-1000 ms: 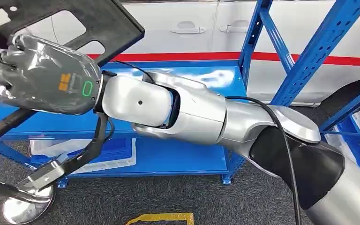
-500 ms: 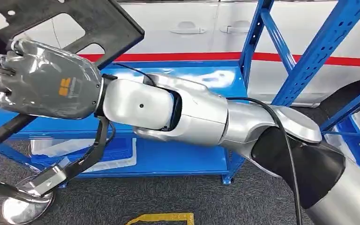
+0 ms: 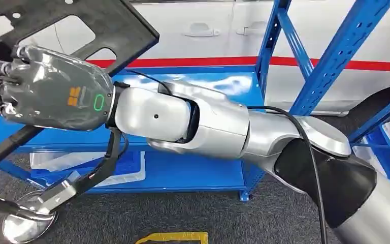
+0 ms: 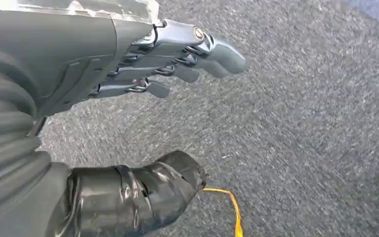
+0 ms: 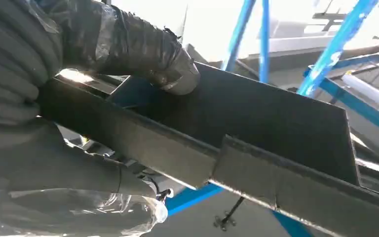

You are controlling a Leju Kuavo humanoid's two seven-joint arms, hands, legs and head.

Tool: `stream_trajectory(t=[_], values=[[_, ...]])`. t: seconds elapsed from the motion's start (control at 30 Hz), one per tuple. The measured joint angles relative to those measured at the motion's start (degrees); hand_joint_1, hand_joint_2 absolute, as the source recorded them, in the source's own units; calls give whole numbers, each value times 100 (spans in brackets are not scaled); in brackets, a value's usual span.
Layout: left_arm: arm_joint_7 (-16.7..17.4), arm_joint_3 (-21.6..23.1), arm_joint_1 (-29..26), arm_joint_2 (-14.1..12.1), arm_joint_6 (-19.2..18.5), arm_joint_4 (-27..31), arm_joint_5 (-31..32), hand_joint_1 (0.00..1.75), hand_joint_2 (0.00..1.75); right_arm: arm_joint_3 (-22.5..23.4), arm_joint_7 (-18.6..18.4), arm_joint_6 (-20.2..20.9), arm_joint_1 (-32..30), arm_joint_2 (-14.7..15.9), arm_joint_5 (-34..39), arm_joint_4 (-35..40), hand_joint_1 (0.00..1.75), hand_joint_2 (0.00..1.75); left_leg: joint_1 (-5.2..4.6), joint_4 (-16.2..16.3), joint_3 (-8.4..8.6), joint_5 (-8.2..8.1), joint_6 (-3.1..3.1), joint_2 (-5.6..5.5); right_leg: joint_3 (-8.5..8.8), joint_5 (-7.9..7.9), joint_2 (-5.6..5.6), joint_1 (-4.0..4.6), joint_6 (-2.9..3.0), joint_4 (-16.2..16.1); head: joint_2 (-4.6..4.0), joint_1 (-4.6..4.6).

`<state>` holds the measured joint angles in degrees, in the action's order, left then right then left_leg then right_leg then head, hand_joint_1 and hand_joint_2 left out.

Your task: Take the parts from the cabinet and place them on the table.

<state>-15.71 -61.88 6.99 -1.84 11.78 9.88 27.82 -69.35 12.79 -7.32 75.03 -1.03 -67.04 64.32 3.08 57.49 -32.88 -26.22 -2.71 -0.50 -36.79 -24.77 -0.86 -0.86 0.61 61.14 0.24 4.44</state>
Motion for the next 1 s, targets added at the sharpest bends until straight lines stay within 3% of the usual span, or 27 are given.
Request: stream_trajectory(t=[0.03, 0.1, 0.17, 0.23, 0.3, 0.33, 0.37, 0.4, 0.43, 0.53, 0.57, 0.6, 0.63, 0.7, 0.73, 0.77, 0.8, 0.83, 0.87, 0.9, 0.93, 0.97, 1.0], values=[[2, 0, -2, 0, 5, 0, 0, 0, 175, 0, 0, 0, 2, -4, 0, 0, 175, 175, 17, 7, -14, -29, -29, 3, -13, 37, 8, -28, 66, -62, 0, -11], [7, 0, 0, 0, 5, 0, 0, 0, 175, 0, 0, -2, 6, -28, -2, 0, 175, 175, 11, 335, -158, -366, -11, 38, -43, 99, 18, -6, 160, -93, 0, -16], [9, 0, 4, -15, 5, 0, 0, 0, 175, 0, 0, -7, -1, -35, -2, 0, 175, 175, -34, 1347, -535, -938, 3, 36, -113, 152, 27, 44, 237, -93, 0, -15], [9, 0, 1, -24, 5, 0, 0, 0, 175, 0, 2, -7, -21, -35, -2, -9, 175, 175, -67, 1835, -696, -1086, 31, 35, -197, 213, 28, 107, 278, -88, 0, -13], [7, 0, 3, -31, 2, 0, 0, 0, 175, 0, 2, -7, -22, -35, -2, -15, 175, 175, -113, 1445, -429, -833, 106, 36, -278, 274, 22, 155, 290, -75, 0, -13], [-2, 0, 9, -35, -11, 0, 0, 0, 175, 0, 2, -7, -20, -35, -11, -15, 175, 175, -161, 795, -33, -559, 177, 35, -323, 312, 17, 170, 290, -63, 0, -9], [-13, 0, 18, -37, -26, 0, 0, 0, 175, 0, 2, -7, -15, -35, -20, -15, 175, 175, -208, 256, 310, -423, 245, 36, -344, 344, 16, 181, 288, -61, 0, -15], [-18, 0, 33, -72, -37, 0, 0, 0, 175, 0, 2, -9, -10, -35, -35, -15, 175, 175, -246, 49, 408, -542, 266, 62, -357, 390, 20, 196, 259, -81, 0, 4], [-26, 0, 33, -72, -41, 0, 0, 0, 175, 0, 7, -7, -8, -37, -46, -22, 175, 175, -262, 72, 373, -382, 264, 61, -338, 432, 28, 186, 230, -110, 0, 2], [-26, 0, 30, -122, -44, 2, 7, 0, 175, 0, 9, -11, 18, -37, -72, -24, 175, 175, -291, -29, 319, -286, 336, 55, -323, 574, 35, 171, 128, -199, 0, -26], [-26, 0, 29, -120, -57, 0, 22, 0, 175, 0, 9, -11, 8, -26, -85, -33, 175, 175, -212, -124, 350, -164, 347, 110, -355, 492, 37, 173, 104, -126, 0, -30], [-24, 0, 40, -116, -61, 0, 31, 0, 175, 0, 13, -11, 28, -26, -87, -31, 175, 175, -223, -154, 300, -96, 385, 100, -438, 231, 38, 176, 70, 9, 0, -20], [-24, 0, 47, -118, -63, 0, 35, 0, 175, 0, 13, -9, 42, -28, -87, -35, 175, 175, -214, -153, 223, -34, 438, 112, -540, -139, 32, 153, 50, 339, 0, -7], [-22, 0, 41, -120, -68, 0, 37, 0, 175, 0, 26, -4, 28, -28, -87, -39, 175, 175, -213, -145, 60, 86, 415, 115, -738, -709, 40, 90, -7, 1242, 0, -9], [-20, 0, 42, -122, -74, 0, 39, 0, 175, 0, 28, -4, 21, -28, -87, -39, 175, 175, -206, -129, -24, 145, 399, 118, -762, -730, 43, 60, -34, 1531, 0, 0], [-17, 0, 41, -125, -76, 2, 42, 0, 175, 0, 31, -2, 19, -26, -87, -44, 175, 175, -195, -116, -93, 181, 378, 118, -711, -624, 46, 36, -54, 1585, 0, -4], [-15, 0, 40, -127, -76, 2, 44, 0, 175, 0, 44, 4, 20, -26, -87, -50, 175, 175, -181, -82, -185, 226, 349, 118, -530, -409, 53, 7, -80, 1444, 0, -4], [-9, 0, 41, -127, -79, 2, 50, 0, 175, 0, 57, 9, 22, -26, -87, -52, 175, 175, -165, -36, -277, 258, 315, 117, -224, -219, 61, -22, -99, 1073, 0, -4], [-4, 0, 43, -127, -79, 2, 59, 0, 175, 0, 63, 15, 27, -26, -87, -52, 175, 175, -156, 17, -336, 277, 286, 115, 77, -167, 65, -42, -114, 688, 0, -4], [11, 0, 41, -133, -79, 2, 81, 0, 175, 0, 70, 24, 48, -33, -87, -50, 175, 175, -159, 80, -424, 295, 248, 113, 425, -388, 59, -50, -123, 175, 0, 0], [11, 0, 41, -133, -79, 2, 83, 0, 175, 0, 70, 24, 52, -35, -87, -50, 175, 175, -165, 105, -456, 306, 228, 107, 518, -458, 54, -9, -125, 45, 0, 0], [20, 0, 41, -140, -79, 2, 103, 0, 175, 0, 76, 48, 51, -52, -87, -48, 175, 175, -154, 114, -456, 375, 141, 102, 478, -425, 21, 11, -11, -24, 0, -11], [24, 0, 34, -140, -79, 2, 105, 0, 175, 0, 76, 70, 46, -55, -87, -50, 175, 175, -123, 93, -473, 432, 109, 92, 461, -406, 26, 54, 16, -17, 0, 9]])
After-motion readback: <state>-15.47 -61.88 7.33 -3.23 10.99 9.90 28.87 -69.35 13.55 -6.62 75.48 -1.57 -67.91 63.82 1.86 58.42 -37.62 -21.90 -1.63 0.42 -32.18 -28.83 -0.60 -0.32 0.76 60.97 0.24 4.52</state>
